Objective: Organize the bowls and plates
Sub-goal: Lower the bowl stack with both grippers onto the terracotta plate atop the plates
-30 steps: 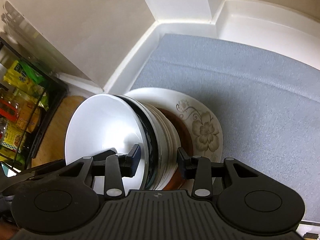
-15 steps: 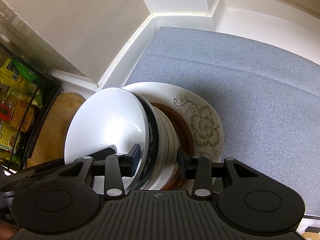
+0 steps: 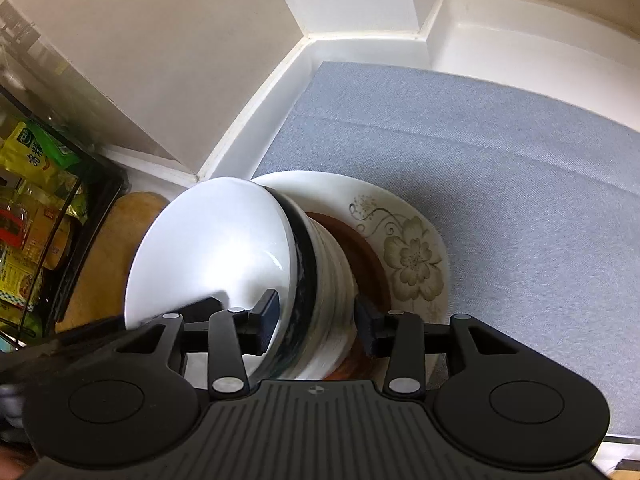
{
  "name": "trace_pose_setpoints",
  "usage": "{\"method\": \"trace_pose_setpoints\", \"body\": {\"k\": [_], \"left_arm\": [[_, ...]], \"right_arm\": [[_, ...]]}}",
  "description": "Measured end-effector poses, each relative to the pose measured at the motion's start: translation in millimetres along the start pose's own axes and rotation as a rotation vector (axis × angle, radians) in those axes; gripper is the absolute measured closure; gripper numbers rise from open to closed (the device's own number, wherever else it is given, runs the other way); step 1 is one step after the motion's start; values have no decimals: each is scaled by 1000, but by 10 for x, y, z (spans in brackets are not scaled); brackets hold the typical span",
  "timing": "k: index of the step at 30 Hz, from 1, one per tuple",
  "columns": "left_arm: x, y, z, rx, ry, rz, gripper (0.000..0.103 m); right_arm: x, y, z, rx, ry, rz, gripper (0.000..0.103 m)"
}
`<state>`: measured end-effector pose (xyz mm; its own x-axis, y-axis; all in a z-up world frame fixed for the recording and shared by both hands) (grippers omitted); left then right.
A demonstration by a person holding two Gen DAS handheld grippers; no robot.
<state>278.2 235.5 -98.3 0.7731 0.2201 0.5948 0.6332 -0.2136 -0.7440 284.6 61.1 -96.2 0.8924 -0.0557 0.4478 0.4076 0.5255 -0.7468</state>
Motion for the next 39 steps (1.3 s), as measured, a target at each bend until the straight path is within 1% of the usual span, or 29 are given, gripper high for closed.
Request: {"method": "trace_pose_setpoints", "body": {"k": [5,8,14,15,16,18,20,22,23,24,25,27,30,33,34,35,39], "left_arm": [[14,-273,53,9,11,-65,57],[13,-343,101,17,21,-66,53],[21,-394,107,5,46,-66,52],[23,-409,104,-1,47,-68,52],[27,-437,102,-12,45,-75,52],[46,-522,110,-38,40,-107,52],[77,-620,147,-53,34,-163,52],[92,-656,251,-51,10,-200,52],[95,-641,317,-44,-8,-202,53],[90,-591,401,-35,-36,-192,54],[79,-521,481,-27,-63,-173,55],[59,-381,581,-13,-76,-144,69],[4,-188,637,-8,-57,-112,69],[-55,-47,670,-10,-58,-78,69],[-74,-4,675,-11,-58,-71,69],[-91,32,681,-4,-57,-64,69],[-168,168,719,-12,-62,-34,69]], "right_arm": [[-67,-149,-8,-15,-11,-57,58],[-116,-280,26,-18,-41,-118,58],[-112,-384,34,-40,-33,-171,58],[-112,-443,16,-49,-26,-199,58],[-112,-443,16,-49,-26,-199,58],[-125,-500,-23,-41,-4,-217,58],[-151,-561,-72,-32,27,-240,55],[-193,-624,-109,-22,47,-265,54],[-229,-694,-139,-9,61,-300,54],[-229,-694,-139,-9,61,-300,54],[-246,-738,-154,-5,67,-326,54],[-267,-813,-199,-3,85,-384,54],[-294,-830,-312,-9,128,-416,54],[-343,-696,-418,-39,160,-377,54],[-378,-573,-482,-45,186,-345,54],[-378,-573,-482,-45,186,-345,54],[-426,-354,-586,-53,241,-288,54]]}}
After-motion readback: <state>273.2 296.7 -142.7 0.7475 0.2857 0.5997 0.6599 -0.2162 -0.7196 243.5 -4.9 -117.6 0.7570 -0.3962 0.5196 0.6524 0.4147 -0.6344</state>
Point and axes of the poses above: each gripper's, at about its wrist camera, not at the fingertips, and y roughly the way its jaws point, z to its left, x to its top, the point moved 5 cm from there along y, roughly the way its jaws point, and after that the axes turned 8 degrees about y, right-handed, at the moved point
